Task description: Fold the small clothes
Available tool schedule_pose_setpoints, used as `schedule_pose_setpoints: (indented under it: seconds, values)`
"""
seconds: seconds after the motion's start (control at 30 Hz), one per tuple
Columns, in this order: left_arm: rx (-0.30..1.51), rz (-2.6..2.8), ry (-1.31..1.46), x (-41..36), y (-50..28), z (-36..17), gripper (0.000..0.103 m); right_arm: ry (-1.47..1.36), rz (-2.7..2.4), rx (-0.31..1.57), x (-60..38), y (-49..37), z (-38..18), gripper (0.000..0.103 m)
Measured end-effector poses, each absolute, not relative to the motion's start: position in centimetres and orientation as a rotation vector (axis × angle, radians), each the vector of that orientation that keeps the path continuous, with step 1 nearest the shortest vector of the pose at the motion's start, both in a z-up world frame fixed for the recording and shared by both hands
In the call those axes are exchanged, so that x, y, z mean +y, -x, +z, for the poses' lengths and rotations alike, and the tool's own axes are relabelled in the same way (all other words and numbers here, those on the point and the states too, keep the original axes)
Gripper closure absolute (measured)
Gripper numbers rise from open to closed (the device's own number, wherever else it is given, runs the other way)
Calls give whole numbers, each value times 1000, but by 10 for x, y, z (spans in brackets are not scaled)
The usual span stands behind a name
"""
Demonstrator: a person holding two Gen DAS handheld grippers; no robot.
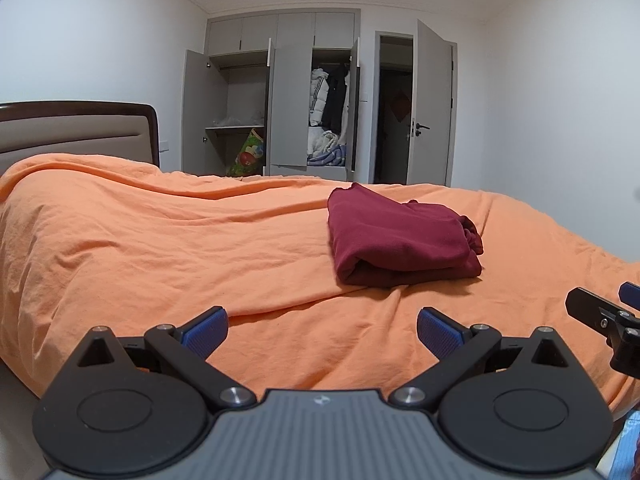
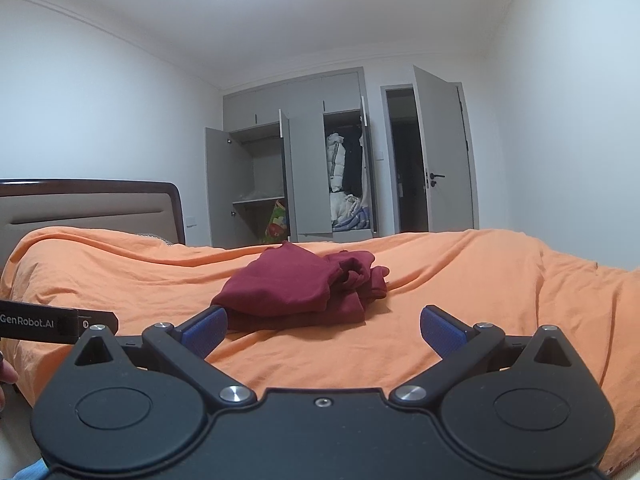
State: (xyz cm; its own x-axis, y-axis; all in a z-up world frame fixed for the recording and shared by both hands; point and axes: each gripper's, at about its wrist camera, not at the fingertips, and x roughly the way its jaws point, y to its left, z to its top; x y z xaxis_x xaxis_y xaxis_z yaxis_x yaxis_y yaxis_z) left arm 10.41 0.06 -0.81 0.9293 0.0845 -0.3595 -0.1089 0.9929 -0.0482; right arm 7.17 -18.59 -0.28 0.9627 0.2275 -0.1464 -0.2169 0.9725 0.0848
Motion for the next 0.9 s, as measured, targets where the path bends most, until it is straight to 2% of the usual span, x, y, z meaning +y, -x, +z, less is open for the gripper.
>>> schedule_pose_setpoints:
  seconds: [0.9]
  values:
    - [375, 100, 59, -1, -100, -11, 0, -70, 226, 147, -187, -66, -6, 0]
